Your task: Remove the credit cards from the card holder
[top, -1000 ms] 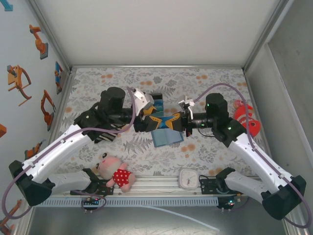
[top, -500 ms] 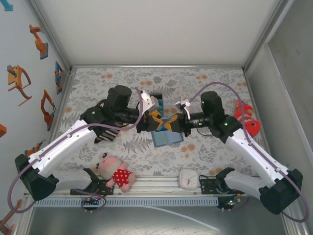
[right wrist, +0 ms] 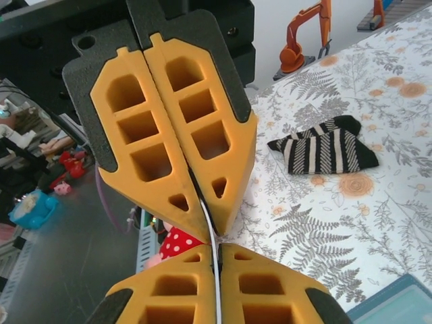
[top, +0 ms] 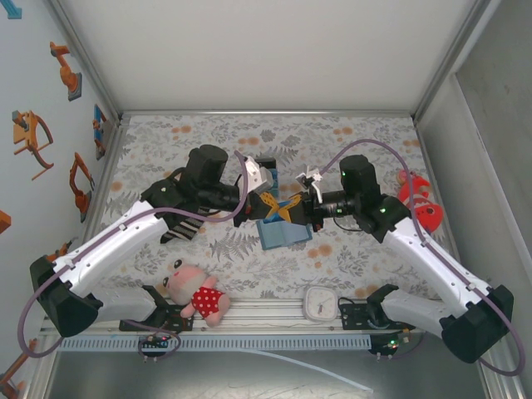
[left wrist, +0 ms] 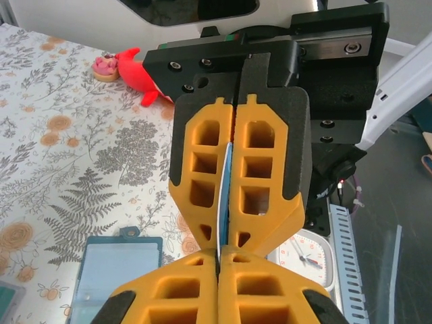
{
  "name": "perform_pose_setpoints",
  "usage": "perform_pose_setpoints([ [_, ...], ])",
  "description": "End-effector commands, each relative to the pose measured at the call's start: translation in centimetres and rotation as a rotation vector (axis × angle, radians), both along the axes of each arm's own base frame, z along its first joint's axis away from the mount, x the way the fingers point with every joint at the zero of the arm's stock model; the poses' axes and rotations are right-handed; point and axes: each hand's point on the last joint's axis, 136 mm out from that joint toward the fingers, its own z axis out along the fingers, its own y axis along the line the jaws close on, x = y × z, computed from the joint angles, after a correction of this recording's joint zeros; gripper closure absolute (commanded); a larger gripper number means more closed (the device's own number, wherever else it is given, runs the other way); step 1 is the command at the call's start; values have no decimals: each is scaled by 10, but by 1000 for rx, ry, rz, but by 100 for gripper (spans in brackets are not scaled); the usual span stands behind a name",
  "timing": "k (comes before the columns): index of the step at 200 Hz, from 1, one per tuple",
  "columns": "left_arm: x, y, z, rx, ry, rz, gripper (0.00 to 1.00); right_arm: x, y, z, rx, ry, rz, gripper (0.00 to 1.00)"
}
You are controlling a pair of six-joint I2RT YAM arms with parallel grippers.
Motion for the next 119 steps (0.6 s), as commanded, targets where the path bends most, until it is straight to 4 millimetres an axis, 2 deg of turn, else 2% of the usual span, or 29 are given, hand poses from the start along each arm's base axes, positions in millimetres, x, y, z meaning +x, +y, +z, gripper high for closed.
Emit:
perform_pose_setpoints([
  [1,18,7,2,1,-77,61,97,7,-7,10,-21,-74,-88,78],
  [29,50,22,0,18,-59,232,100,24,-22,6,-62,-137,-245,57],
  [54,74,36,-8,36,-99,308,100,40,-39,5,-86,-176,-403,48],
  [78,99,44,-22,92,-189,342,100,56,-55,2,-120,-173,-548,46],
  [119,137,45,-46,156,-276,241,100,74,-69,-18,-191,-97,-687,47],
])
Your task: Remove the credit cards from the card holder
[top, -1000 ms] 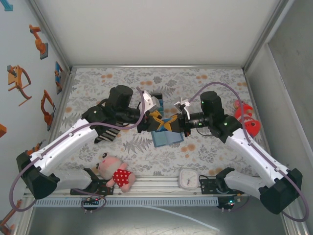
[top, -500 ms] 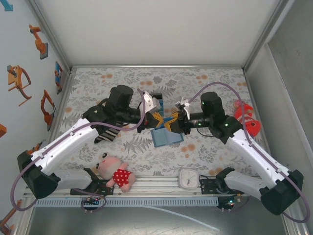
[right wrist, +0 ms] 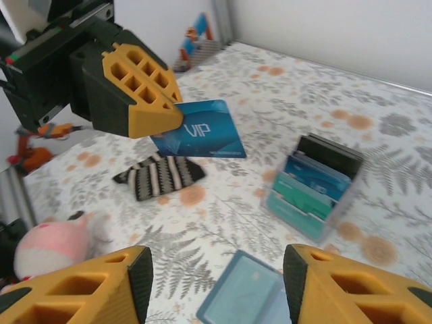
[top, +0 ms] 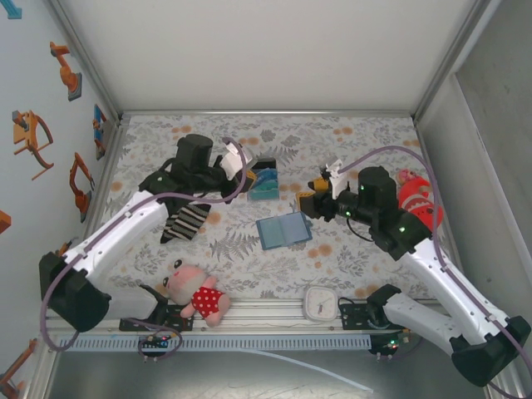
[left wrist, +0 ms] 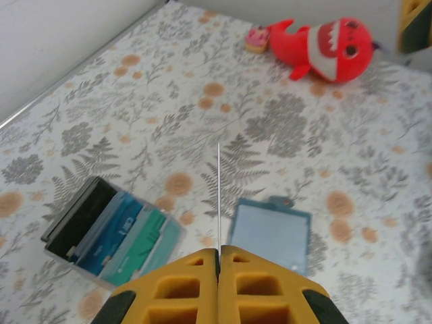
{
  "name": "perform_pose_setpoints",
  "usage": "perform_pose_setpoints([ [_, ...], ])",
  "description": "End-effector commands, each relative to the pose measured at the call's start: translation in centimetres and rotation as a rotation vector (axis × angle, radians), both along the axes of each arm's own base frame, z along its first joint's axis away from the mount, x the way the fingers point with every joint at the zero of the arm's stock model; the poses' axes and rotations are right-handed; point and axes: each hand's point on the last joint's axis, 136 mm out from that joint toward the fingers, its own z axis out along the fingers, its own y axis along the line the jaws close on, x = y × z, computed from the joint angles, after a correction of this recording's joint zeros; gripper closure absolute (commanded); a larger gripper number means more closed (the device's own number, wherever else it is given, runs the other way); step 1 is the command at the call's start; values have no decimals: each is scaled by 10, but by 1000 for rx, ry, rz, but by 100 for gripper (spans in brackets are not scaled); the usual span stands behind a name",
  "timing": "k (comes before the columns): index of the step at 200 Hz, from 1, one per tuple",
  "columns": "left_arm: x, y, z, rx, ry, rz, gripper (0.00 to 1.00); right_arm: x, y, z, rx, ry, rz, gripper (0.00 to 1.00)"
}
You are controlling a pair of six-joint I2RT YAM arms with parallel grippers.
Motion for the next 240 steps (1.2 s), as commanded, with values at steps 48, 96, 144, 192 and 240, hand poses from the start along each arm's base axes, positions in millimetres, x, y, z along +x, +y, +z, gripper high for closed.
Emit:
perform_pose_setpoints([
  [48,66,-6,-39,88,-154,-228,100,31,-26,-45,-82,145,-272,49],
  [96,93,-19,-75,124,-140,-327,100,34,-32,-52,-62,173,-334,48],
  [144,113,-27,-105,176,-114,-377,100,34,-36,-56,-78,180,-366,41],
  [192,117,-27,-133,214,-46,-402,100,35,-41,-54,-89,164,-388,36],
  [240,118,-26,-152,231,-6,-407,100,36,-46,-48,-102,131,-405,34],
])
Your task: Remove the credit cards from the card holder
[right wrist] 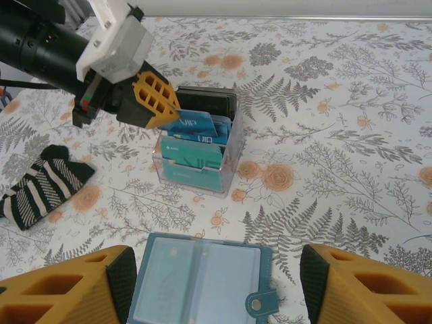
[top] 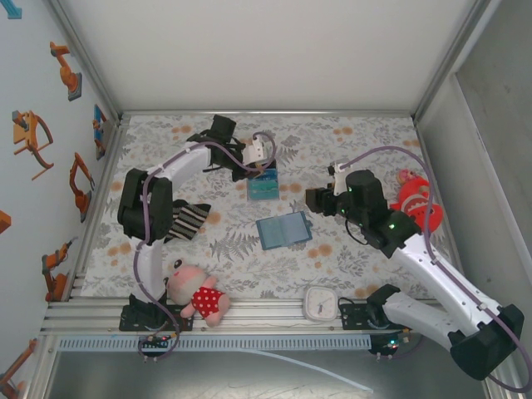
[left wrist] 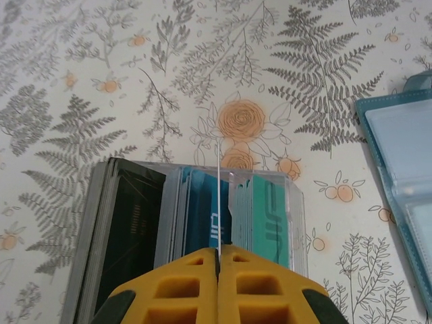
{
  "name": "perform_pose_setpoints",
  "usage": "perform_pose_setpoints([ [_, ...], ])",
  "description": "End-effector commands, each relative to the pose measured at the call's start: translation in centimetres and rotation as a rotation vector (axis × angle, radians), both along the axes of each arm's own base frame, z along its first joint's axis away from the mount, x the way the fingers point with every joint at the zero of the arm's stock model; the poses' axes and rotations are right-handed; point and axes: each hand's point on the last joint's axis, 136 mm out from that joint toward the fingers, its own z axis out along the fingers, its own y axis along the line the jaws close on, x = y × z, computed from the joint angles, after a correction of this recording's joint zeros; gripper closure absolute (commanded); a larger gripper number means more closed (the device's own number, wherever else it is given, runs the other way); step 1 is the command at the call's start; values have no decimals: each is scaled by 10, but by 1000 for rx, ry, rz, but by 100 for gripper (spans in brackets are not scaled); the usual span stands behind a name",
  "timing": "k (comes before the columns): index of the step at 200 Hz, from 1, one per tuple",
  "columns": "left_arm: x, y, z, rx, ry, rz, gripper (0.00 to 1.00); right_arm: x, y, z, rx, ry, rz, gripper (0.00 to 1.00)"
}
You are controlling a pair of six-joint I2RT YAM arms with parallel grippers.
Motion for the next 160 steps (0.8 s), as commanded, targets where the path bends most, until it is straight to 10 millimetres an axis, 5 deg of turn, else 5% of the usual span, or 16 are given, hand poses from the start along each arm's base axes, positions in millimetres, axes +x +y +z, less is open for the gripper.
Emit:
perform_pose_setpoints([
  [1,-1,0,-2,-3,19,-32,99,-2,-5,4,-20,-24,-14,34],
  [160,17,-8,1,-31,-12,-7,99,-1,4,-4,-7,1,21,34],
])
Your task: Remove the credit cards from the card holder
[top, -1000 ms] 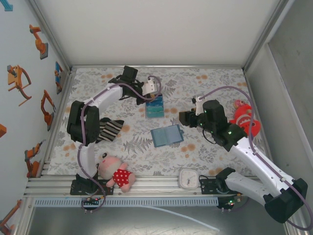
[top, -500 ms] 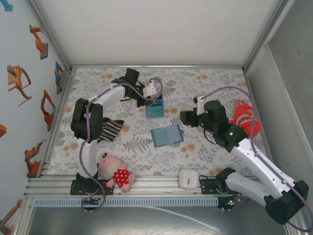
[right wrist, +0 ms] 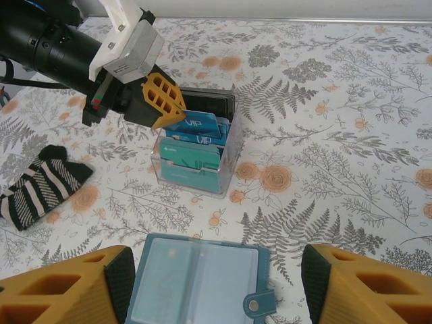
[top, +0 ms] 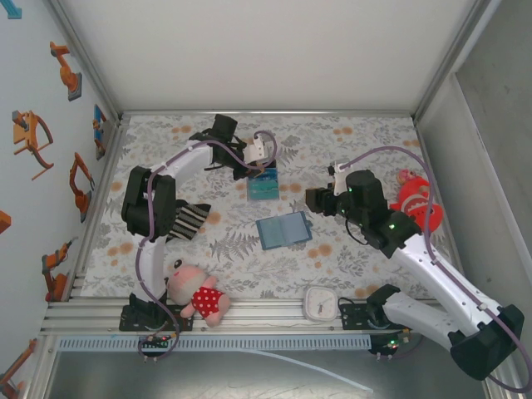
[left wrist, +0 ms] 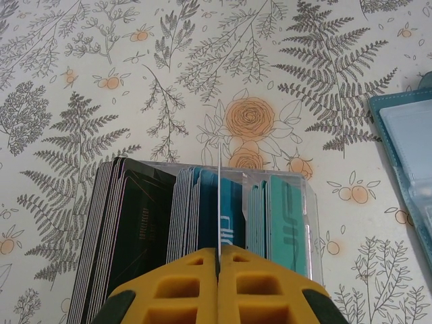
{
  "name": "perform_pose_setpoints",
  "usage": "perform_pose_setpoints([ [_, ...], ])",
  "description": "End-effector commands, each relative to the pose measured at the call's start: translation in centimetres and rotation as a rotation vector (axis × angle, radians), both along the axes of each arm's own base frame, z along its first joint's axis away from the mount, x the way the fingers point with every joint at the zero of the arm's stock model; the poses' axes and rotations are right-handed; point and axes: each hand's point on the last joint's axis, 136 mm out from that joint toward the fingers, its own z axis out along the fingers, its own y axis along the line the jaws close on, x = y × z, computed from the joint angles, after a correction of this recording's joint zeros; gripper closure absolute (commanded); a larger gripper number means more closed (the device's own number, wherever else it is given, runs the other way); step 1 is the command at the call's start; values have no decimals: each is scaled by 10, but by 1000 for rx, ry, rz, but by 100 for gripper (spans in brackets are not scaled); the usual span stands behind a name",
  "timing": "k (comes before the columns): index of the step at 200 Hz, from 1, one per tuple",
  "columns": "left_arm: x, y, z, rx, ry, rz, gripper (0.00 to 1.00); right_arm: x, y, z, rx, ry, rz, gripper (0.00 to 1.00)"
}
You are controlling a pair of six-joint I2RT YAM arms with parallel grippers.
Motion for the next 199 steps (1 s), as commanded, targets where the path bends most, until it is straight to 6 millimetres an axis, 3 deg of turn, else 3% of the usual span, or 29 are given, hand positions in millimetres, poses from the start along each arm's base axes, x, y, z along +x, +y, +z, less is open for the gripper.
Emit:
perform_pose_setpoints([
  [1,8,-5,4,-27,-9,-6,99,-2,4,-4,-2,3,16,34],
  [100,8,-4,-15,-14,35,8,90,-2,9,-8,2,18,38,35],
  [127,9,-5,-13,-21,36,18,81,-3,9,-8,5,21,41,35],
  [145,10,-5,-9,-28,33,27,67,-4,9,-10,4,26,41,35],
  [163,10,-6,-3,-35,29,34,64,-4,9,-9,6,24,41,35],
  [199,11,-6,20,-72,3,64,45,-4,7,-12,-5,33,35,35],
])
